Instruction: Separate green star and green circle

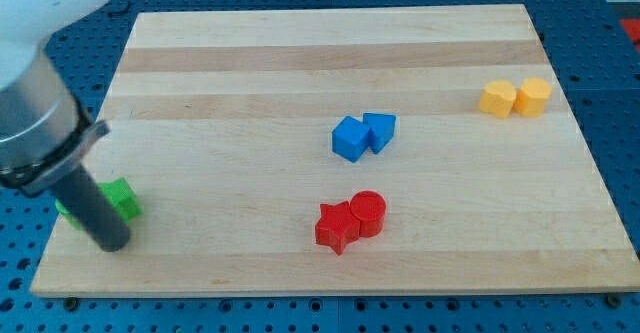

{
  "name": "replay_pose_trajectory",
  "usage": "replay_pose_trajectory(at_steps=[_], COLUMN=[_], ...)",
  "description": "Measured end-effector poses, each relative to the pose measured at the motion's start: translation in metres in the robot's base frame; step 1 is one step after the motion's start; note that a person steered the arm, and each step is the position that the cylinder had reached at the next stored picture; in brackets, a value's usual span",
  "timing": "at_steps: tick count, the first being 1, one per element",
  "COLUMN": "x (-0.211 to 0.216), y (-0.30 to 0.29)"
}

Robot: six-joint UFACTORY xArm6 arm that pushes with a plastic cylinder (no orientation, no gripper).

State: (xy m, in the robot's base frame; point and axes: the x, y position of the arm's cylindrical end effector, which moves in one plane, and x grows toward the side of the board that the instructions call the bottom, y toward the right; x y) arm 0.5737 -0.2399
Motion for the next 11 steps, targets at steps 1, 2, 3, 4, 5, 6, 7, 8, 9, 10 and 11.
replay_pose_trajectory(at_steps=[1,2,3,4,5,6,7,8,9,10,11], x=[0.000,-0.002,-0.008,-0.031,-0.036,-0.031,-0.031,-0.031,-0.029,-0.004,0.002], y=[-0.046,-0.064,-0.064,-0.064,-0.063,-0.053,-0.022,0.010,0.015,0.006,0.025])
